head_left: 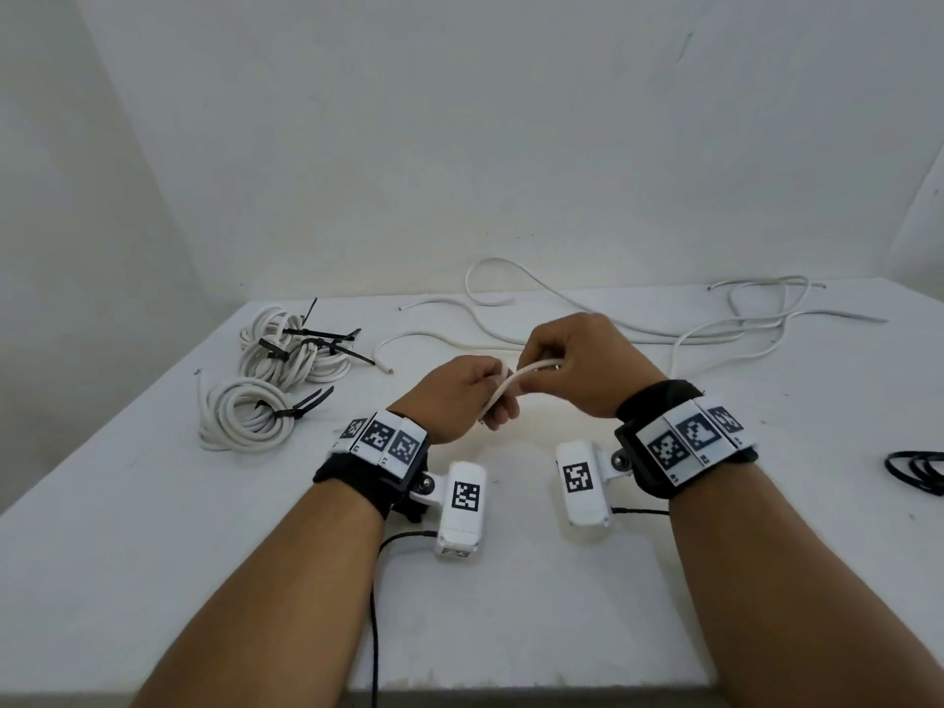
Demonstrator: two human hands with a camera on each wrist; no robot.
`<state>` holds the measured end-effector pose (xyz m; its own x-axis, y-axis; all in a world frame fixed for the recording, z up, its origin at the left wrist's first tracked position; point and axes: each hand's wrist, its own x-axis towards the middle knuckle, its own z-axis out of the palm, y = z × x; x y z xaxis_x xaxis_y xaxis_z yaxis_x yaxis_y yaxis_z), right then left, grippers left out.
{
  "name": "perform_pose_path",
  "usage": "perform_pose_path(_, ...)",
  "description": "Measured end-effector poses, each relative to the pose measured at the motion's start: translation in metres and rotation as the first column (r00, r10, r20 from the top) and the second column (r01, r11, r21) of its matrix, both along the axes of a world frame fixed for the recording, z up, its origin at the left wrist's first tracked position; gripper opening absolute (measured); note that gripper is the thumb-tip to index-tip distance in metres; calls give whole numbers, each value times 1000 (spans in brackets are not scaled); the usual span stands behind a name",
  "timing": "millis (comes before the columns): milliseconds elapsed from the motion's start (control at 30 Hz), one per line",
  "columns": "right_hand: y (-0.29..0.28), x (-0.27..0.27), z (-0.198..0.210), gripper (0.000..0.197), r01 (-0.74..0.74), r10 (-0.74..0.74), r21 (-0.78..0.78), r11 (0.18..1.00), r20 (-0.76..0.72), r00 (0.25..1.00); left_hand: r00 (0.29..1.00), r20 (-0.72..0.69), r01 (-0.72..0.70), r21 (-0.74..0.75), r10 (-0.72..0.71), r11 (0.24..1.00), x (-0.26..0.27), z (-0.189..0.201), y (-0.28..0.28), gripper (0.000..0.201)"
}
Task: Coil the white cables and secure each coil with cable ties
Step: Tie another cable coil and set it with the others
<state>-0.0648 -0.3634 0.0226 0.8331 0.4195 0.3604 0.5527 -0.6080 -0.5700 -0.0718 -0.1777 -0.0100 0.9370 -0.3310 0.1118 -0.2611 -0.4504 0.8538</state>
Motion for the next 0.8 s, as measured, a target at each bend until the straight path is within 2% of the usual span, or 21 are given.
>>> perform_pose_path(67,-7,3,0,10,-4,-1,113,994,37,999,992,-120,9,-186,-32,983,-6,4,-7,29)
perform_pose_path(167,-14,6,-1,6,-20,10,246,969,40,999,976,-189,10,-456,-107,890,-8,7,-13,36)
perform_pose_path(267,-16,10,-4,7,-38,32,331,943,21,999,958,-182,85,-556,-221,827,-10,5,-17,45)
perform_pose_path(367,-18,14,-7,9,-61,53,350,935,33,998,959,-121,131,-615,-257,777,-16,8,-19,38)
perform_pose_path(433,-19,16,-9,12,-32,32,336,941,5,999,957,-115,109,-707,-266,699,-18,11,-20,34)
perform_pose_path(533,-13,14,-10,44,5,12,157,988,-102,995,947,-53,136,-826,-316,547,-17,15,-19,27)
perform_pose_path(600,-6,10,-10,50,-16,20,19,1000,-224,974,949,-52,109,-871,-310,479,-16,17,-17,28)
perform_pose_path(667,3,5,-7,52,-67,36,-92,994,-299,953,967,-67,57,-884,-247,463,-13,18,-17,28)
perform_pose_path(767,14,0,-6,31,-142,43,-236,961,-381,924,994,-108,-79,-875,-34,478,-6,14,-17,25)
perform_pose_path(800,17,-2,-7,32,-161,43,-268,950,-399,916,994,-103,-113,-857,46,503,-4,12,-16,23)
